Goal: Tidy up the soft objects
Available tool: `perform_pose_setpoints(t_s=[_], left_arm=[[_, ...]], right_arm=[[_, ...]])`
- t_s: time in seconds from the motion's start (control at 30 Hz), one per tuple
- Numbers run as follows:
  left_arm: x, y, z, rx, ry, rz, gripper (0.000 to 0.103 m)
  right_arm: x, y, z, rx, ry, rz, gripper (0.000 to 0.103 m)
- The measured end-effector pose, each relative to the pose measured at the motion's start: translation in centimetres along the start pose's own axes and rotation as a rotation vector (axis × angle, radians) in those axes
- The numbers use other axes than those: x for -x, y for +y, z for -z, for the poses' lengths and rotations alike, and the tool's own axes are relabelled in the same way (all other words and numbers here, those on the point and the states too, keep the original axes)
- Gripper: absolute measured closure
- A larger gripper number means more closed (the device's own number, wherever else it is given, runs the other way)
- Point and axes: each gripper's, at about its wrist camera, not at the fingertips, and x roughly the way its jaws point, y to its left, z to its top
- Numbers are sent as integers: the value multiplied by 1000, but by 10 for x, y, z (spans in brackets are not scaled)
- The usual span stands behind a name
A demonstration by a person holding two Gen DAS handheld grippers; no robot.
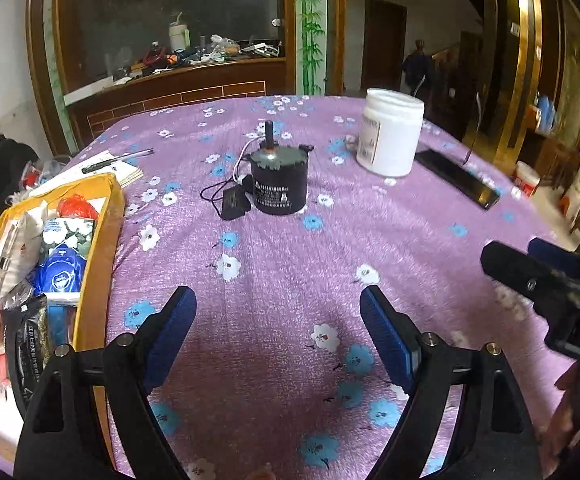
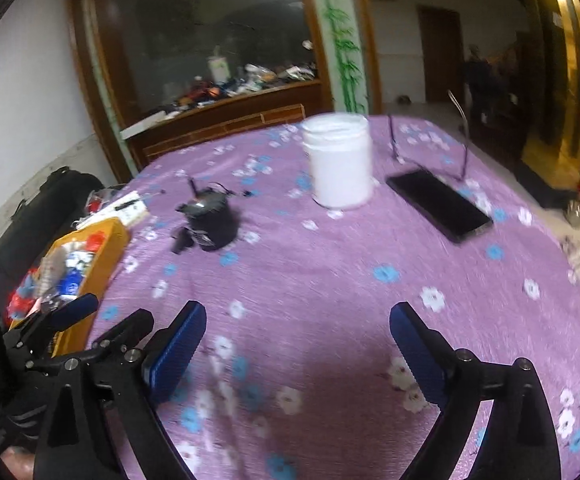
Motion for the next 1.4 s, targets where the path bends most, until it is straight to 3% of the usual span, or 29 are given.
perform_pose_setpoints(t_s=[0.27,0.37,0.5,0.73,0.83,1.2,1.4], left_arm=[[3,-2,1,-18,-38,-15,19],[0,2,-1,44,-25,-17,19],[-7,7,-2,107,-28,-93,19],[-9,9,-4,104,-15,-133,19],[-10,10,-5,108,4,-114,19],[-5,-5,-3,26,9,-125,19],[10,-26,-7,-66,-22,-201,19]], right_arm=[[-15,-5,8,-4,35,63,5],[-18,-2,9,1,46,79,3],[-21,0,10,12,50,109,3],[-23,2,11,24,61,102,3],[-22,2,10,21,58,101,3],[-20,4,10,38,43,123,3],[-15,0,8,28,21,140,3]])
